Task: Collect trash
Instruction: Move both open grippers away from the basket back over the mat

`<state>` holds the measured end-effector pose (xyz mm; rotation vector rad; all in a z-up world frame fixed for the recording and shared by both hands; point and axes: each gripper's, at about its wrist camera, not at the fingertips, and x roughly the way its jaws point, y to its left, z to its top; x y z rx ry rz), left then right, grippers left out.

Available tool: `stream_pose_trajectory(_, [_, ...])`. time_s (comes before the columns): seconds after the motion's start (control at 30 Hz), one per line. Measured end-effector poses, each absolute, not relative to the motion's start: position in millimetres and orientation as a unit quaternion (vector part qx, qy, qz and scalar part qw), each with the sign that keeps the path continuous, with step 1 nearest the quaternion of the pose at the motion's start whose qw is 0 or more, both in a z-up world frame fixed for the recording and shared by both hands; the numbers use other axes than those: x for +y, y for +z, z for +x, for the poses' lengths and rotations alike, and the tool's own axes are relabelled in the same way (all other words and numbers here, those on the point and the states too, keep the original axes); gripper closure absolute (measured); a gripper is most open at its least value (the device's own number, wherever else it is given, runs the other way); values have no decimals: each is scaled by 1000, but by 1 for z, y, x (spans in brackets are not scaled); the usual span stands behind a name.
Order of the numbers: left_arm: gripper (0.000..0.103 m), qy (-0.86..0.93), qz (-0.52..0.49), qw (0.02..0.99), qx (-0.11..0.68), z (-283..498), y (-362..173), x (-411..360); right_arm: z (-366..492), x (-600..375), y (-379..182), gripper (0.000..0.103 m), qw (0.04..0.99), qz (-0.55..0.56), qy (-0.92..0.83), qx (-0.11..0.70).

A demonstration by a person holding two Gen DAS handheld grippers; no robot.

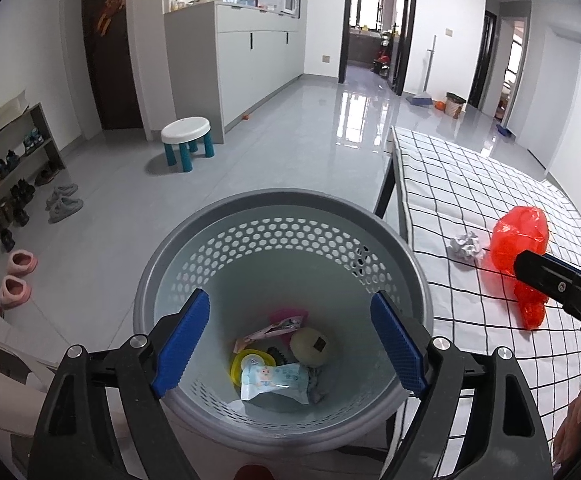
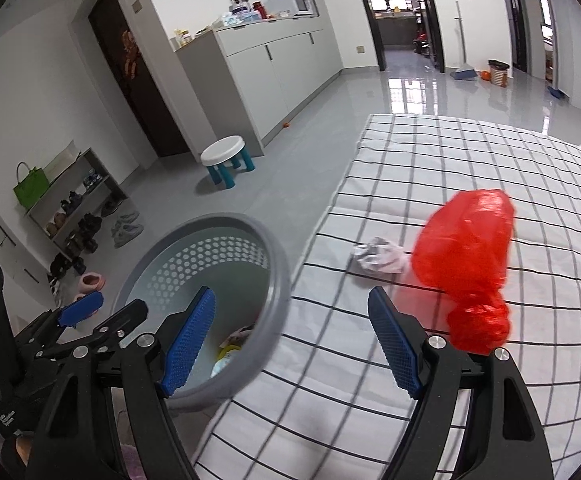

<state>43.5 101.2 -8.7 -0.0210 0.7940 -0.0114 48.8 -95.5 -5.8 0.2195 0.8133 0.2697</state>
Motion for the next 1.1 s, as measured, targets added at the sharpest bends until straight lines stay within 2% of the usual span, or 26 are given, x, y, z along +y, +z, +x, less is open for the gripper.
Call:
stream_pose_trajectory(0.47, [19, -36, -2, 924, 382, 41, -7, 76, 31, -159, -6, 28, 915, 127, 66, 378])
stream_pose_trajectory(0.7, [19, -50, 1, 923, 381, 43, -7, 67, 18, -200, -9, 23, 919, 132, 19, 371])
stream_pose_trajectory(1.1, [18, -61, 11, 921, 384, 45, -13, 46, 26, -217, -33, 21, 905, 115, 2, 409])
